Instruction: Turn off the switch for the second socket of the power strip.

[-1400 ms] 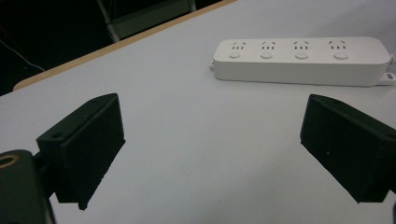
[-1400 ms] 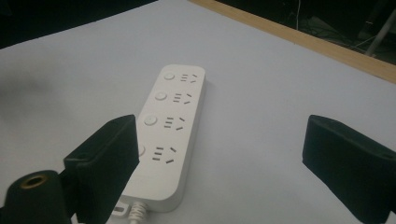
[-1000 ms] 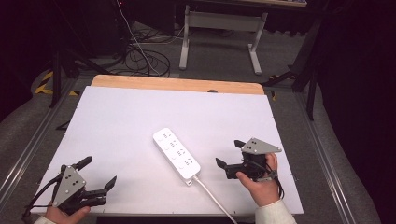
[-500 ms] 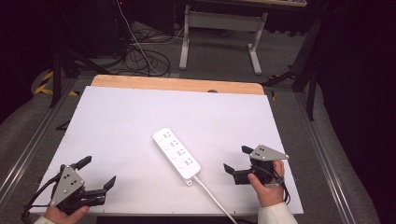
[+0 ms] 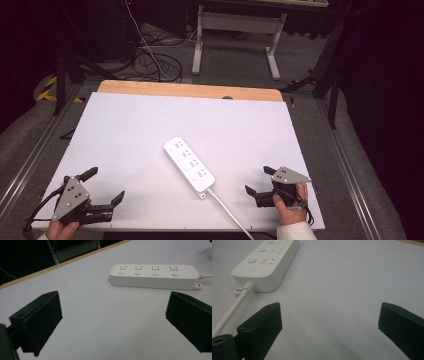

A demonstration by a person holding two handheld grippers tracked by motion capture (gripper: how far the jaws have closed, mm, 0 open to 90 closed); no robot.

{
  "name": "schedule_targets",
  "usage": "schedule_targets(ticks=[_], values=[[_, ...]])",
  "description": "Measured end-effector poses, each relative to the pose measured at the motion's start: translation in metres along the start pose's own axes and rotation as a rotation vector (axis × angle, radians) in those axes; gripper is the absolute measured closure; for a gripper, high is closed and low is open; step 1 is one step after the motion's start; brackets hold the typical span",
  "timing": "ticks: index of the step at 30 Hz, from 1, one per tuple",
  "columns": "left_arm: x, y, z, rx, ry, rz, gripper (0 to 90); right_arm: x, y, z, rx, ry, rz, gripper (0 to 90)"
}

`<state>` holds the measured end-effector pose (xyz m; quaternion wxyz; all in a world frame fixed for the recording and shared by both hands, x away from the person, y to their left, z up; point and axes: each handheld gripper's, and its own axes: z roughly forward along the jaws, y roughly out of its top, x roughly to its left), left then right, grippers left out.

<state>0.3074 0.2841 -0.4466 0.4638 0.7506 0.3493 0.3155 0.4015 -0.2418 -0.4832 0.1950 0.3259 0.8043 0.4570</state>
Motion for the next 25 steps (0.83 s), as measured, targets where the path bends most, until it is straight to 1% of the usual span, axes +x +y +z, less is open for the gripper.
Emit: schedule_targets(ticks=[3,6,9,11,12,13,14,16,20,22,25], values=[[0.0,0.0,0.0,-0.001,-0.003,0.007,0.3,0.0,-0.006,-0.002,0.001,-0.002,0.013,5.7],[0.001,0.0,0.0,-0.011,-0.002,-0.005,0.3,-0.001,-0.01,-0.003,0.002,0.002,0.034,5.7],[0.005,-0.001,-0.001,-0.026,-0.009,-0.029,0.2,-0.001,-0.01,-0.003,0.008,0.0,0.028,5.7],[0.008,-0.002,-0.002,-0.039,-0.005,-0.063,0.2,-0.001,-0.008,-0.003,0.02,0.008,0.007,5.7],[0.01,-0.003,-0.003,-0.043,-0.004,-0.068,0.4,0.0,-0.008,-0.004,0.026,0.014,-0.007,5.5],[0.011,-0.003,-0.003,-0.044,-0.002,-0.071,0.3,0.0,-0.008,-0.004,0.025,0.014,-0.008,5.4],[0.011,-0.003,-0.004,-0.048,0.008,-0.066,0.3,-0.001,-0.008,-0.004,0.023,0.011,-0.005,5.4],[0.012,-0.004,-0.005,-0.053,0.023,-0.04,0.2,-0.001,-0.009,-0.004,0.02,0.009,0.0,5.4],[0.01,-0.004,-0.004,-0.047,0.039,-0.015,0.2,-0.001,-0.008,-0.004,0.022,0.004,0.001,5.4],[0.009,-0.004,-0.003,-0.04,0.038,-0.011,0.2,-0.001,-0.008,-0.005,0.021,0.0,-0.002,5.4],[0.008,-0.004,-0.002,-0.026,0.034,-0.008,0.2,-0.003,-0.007,-0.009,0.013,-0.021,-0.005,5.4]])
